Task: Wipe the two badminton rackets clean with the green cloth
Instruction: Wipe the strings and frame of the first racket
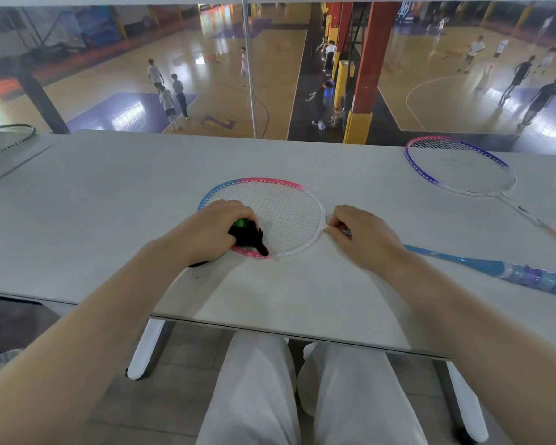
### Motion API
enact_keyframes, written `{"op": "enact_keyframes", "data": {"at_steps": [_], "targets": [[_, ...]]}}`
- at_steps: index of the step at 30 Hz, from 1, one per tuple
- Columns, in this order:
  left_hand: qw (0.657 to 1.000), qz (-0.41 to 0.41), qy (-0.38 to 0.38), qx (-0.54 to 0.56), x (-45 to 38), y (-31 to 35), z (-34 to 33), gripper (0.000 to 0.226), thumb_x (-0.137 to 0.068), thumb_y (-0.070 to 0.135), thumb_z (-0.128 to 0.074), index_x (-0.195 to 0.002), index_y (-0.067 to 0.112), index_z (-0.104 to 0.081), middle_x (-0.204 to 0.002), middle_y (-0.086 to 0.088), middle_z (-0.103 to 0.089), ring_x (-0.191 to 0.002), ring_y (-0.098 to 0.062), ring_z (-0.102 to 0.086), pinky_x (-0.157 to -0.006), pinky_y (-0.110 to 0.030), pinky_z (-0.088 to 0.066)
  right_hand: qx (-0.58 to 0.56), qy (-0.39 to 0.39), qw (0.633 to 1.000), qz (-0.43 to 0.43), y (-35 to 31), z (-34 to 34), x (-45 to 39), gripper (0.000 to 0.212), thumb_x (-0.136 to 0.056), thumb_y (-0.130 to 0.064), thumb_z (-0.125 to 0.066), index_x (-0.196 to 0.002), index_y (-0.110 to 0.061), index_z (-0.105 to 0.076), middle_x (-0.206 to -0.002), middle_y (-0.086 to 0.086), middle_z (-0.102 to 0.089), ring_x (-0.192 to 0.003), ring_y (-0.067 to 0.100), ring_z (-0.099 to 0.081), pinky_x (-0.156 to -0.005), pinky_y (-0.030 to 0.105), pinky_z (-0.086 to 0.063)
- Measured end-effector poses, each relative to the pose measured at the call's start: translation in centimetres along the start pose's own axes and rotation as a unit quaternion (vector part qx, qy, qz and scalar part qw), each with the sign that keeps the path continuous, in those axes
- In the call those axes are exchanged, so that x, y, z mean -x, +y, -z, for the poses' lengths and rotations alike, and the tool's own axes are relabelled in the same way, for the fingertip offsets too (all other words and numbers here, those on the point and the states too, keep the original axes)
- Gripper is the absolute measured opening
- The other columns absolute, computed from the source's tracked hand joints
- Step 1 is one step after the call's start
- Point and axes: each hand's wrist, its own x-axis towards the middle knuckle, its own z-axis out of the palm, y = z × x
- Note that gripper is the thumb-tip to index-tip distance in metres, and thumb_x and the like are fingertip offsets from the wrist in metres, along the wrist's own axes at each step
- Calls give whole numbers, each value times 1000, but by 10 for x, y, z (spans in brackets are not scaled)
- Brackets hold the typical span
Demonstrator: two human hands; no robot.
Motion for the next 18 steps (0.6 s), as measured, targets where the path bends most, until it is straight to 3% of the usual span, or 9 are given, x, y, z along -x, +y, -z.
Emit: {"op": "enact_keyframes", "data": {"at_steps": [7,13,18], "targets": [[995,14,92,-40,-49,-6,-11,43,-77,-7,-53,-105,24,-64,-106,3,-60,-103,-20,-49,-88,-33,-39,1,6,1000,9,3,0,-1,17,-95,-28,-55,-81,-21,-49,-80,-10,-53,-74,13,-47,-62,27,-30],[992,32,101,-68,-101,-4,-9,38,-80,-6,-54,-110,16,-63,-108,-7,-59,-104,-30,-49,-87,-42,-42,0,14,1000,25,8,-2,-2,14,-94,-28,-56,-84,-20,-52,-80,-11,-54,-73,13,-48,-63,28,-34],[990,62,110,-55,-123,1,-9,33,-84,-3,-55,-109,16,-63,-110,-6,-59,-104,-29,-49,-84,-40,-43,-2,18,999,32,10,-5,-3,13,-95,-29,-56,-85,-20,-54,-81,-11,-55,-73,14,-51,-65,30,-41]]}}
